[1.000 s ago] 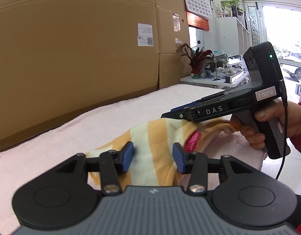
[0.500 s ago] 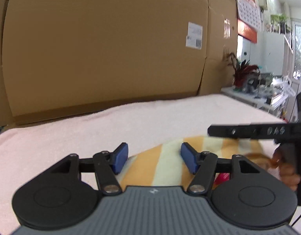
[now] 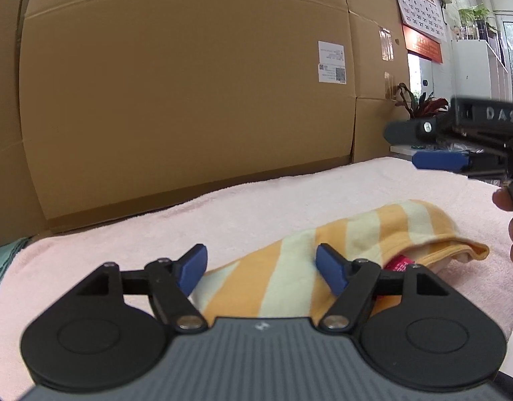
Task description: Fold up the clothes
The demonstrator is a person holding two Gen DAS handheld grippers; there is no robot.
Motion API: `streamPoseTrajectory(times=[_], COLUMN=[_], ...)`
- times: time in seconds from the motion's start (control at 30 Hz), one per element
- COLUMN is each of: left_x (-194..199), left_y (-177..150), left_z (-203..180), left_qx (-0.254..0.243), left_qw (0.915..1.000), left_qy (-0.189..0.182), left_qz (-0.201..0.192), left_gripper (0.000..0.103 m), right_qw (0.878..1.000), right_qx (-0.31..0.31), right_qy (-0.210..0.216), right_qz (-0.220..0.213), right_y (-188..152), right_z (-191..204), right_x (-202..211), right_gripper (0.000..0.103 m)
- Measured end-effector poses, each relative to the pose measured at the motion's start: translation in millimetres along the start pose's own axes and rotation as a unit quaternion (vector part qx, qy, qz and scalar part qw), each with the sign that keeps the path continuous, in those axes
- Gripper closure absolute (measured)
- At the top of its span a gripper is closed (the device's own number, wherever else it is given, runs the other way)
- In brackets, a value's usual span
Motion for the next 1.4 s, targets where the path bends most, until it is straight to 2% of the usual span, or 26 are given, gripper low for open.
streamPoseTrajectory(times=[0.03, 0.1, 0.13, 0.17, 0.2, 0.23, 0.27, 0.3, 0.33, 0.4, 0.47, 0.53, 0.6, 0.63, 0.7, 0.77, 0.83, 0.87, 0.9, 0.97, 1.1, 1.2, 1.27, 1.4], left_x=[1.0, 3.5, 4.7, 5.7, 6.3, 6.5, 6.5, 6.4, 5.8, 4.3, 3.6, 3.9, 5.0, 5.8, 6.9, 5.7, 5.1, 5.3, 5.8, 7.3, 9.8, 12.8, 20.7, 19.4], left_y=[-0.5, -2.0, -2.7, -3.3, -3.5, -3.5, -3.4, -3.3, -2.8, -1.1, -0.5, -1.4, -2.2, -2.7, -3.2, -2.4, -2.2, -2.3, -2.6, -3.8, -5.5, -3.4, 0.2, 11.4], left_z=[-2.1, -6.0, -7.9, -9.4, -10.4, -11.0, -11.4, -11.5, -10.8, -8.6, -5.4, -3.8, -4.6, -5.2, -6.6, -6.1, -4.1, -2.5, -0.4, 5.1, 15.5, 20.1, 17.2, -0.8], left_qx=[-0.005, -0.015, -0.020, -0.024, -0.026, -0.028, -0.030, -0.031, -0.030, -0.025, -0.017, -0.012, -0.013, -0.014, -0.017, -0.016, -0.012, -0.008, -0.002, 0.012, 0.040, 0.064, 0.077, 0.062], left_qw=[1.0000, 0.9997, 0.9995, 0.9993, 0.9991, 0.9990, 0.9990, 0.9990, 0.9991, 0.9995, 0.9998, 0.9999, 0.9998, 0.9998, 0.9996, 0.9996, 0.9997, 0.9997, 0.9997, 0.9993, 0.9973, 0.9953, 0.9929, 0.9942], left_qy=[0.005, 0.015, 0.020, 0.024, 0.027, 0.028, 0.029, 0.029, 0.026, 0.017, 0.009, 0.006, 0.008, 0.009, 0.012, 0.008, 0.000, -0.005, -0.010, -0.025, -0.052, -0.065, -0.071, -0.046], left_qz=[-0.003, -0.010, -0.013, -0.016, -0.018, -0.018, -0.018, -0.017, -0.015, -0.012, -0.010, -0.009, -0.012, -0.015, -0.020, -0.020, -0.020, -0.021, -0.023, -0.027, -0.033, -0.033, -0.057, -0.076], left_gripper=[0.028, 0.027, 0.027, 0.026, 0.026, 0.025, 0.024, 0.024, 0.023, 0.022, 0.021, 0.021, 0.021, 0.022, 0.023, 0.031, 0.039, 0.040, 0.041, 0.040, 0.033, 0.033, 0.032, 0.019], right_qw=[1.000, 0.997, 0.996, 0.994, 0.991, 0.988, 0.986, 0.984, 0.984, 0.982, 0.983, 0.984, 0.985, 0.987, 0.991, 0.990, 0.986, 0.983, 0.981, 0.982, 0.985, 0.982, 0.977, 0.975], right_qx=[0.024, 0.065, 0.079, 0.092, 0.099, 0.105, 0.098, 0.090, 0.093, 0.108, 0.096, 0.084, 0.072, 0.059, 0.045, 0.084, 0.115, 0.123, 0.129, 0.119, 0.101, 0.121, 0.148, 0.159], right_qy=[0.008, 0.032, 0.011, -0.030, -0.057, -0.082, -0.086, -0.087, -0.083, -0.082, -0.079, -0.082, -0.088, -0.091, -0.095, -0.073, -0.063, -0.063, -0.071, -0.068, -0.067, -0.085, -0.101, -0.107], right_qz=[-0.004, 0.013, 0.028, 0.046, 0.064, 0.082, 0.103, 0.124, 0.128, 0.132, 0.132, 0.132, 0.131, 0.120, 0.086, 0.083, 0.104, 0.117, 0.123, 0.129, 0.123, 0.115, 0.111, 0.109], right_y=[-1.7, -5.2, -7.9, -10.6, -13.2, -15.8, -19.9, -24.2, -23.8, -25.4, -26.9, -27.1, -25.0, -22.9, -17.9, -16.2, -22.0, -26.3, -30.1, -27.5, -25.6, -30.8, -33.9, -35.8], right_z=[10.7, 23.1, 24.5, 25.3, 22.6, 19.4, 10.3, 0.6, -6.6, -18.2, -28.7, -33.8, -33.9, -32.6, -23.7, -3.2, 7.6, 9.2, 7.3, 1.0, -5.8, 3.7, 11.3, 12.4], right_x=[-1.4, -13.5, -21.8, -33.1, -41.8, -50.0, -56.3, -62.3, -60.7, -56.6, -54.5, -54.1, -53.4, -49.3, -39.6, -36.4, -42.5, -47.5, -51.2, -51.4, -49.1, -48.1, -49.9, -49.9], right_gripper=[0.011, 0.011, 0.012, 0.018, 0.034, 0.057, 0.065, 0.069, 0.078, 0.078, 0.076, 0.069, 0.068, 0.071, 0.086, 0.087, 0.091, 0.093, 0.099, 0.103, 0.103, 0.103, 0.103, 0.103])
Point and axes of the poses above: each gripper's, at about its wrist camera, not at the fingertips, and x roughly against the way its jaws point, z to its left, y to its top, the point moved 1 cm from there along -x, roughly the way its jaws point, and after that the axes turned 14 degrees about z, right-handed, at the moved point
